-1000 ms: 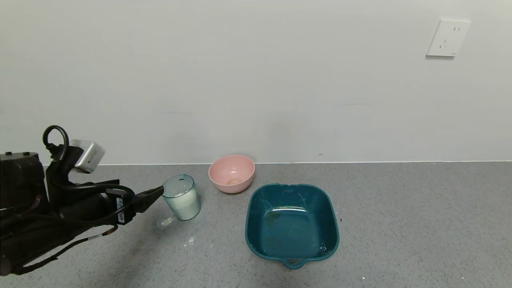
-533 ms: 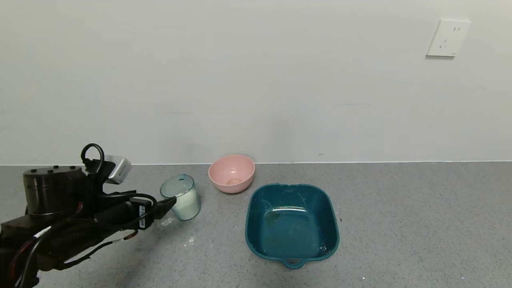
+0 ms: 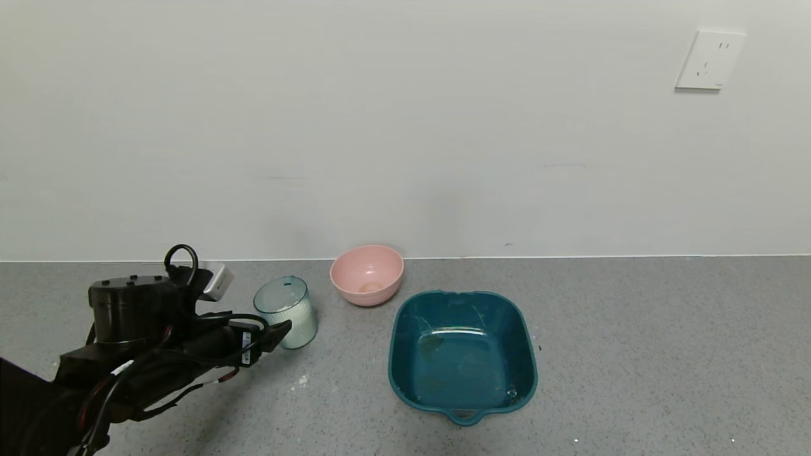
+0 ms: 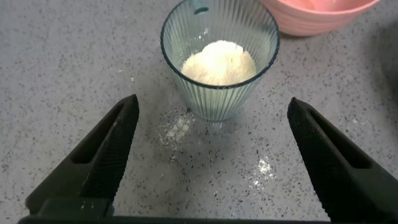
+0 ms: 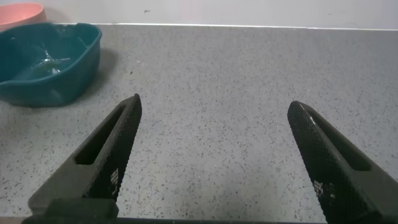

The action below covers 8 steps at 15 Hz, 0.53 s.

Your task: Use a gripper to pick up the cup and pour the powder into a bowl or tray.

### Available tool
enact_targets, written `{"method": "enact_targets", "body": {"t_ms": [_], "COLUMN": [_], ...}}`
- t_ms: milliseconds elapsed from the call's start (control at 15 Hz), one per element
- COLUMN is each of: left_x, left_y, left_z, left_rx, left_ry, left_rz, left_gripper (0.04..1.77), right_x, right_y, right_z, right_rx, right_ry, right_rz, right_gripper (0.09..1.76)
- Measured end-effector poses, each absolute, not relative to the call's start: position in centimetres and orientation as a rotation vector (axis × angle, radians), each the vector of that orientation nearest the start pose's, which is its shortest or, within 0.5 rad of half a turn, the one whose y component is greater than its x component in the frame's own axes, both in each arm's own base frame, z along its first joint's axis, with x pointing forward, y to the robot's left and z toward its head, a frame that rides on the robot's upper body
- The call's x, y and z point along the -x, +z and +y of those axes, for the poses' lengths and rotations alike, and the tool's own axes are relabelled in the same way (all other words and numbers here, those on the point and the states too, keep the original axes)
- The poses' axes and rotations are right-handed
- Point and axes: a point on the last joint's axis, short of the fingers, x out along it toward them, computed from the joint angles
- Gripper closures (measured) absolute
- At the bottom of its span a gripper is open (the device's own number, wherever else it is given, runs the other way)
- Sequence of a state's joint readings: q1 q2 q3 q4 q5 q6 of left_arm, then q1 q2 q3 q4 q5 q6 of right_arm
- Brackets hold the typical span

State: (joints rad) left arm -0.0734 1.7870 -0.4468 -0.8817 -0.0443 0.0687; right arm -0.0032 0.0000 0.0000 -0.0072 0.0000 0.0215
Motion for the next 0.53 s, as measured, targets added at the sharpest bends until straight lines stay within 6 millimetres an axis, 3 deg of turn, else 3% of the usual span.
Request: {"method": "enact_targets", "body": {"t_ms": [533], "left_x": [-28.8], "left_y": [7.1], "left_z": [-2.8], "left_rx": [-0.077], "left_ry": [-0.147], "left_rz": [0.413], "left_gripper": [0.09], "right_x": [2.3], "right_y": [7.6], "right_z": [0.0], "right_rx": [-0.022], "right_ry": [-0.004], "right_rz": [-0.007], "right_gripper": [0.14]}}
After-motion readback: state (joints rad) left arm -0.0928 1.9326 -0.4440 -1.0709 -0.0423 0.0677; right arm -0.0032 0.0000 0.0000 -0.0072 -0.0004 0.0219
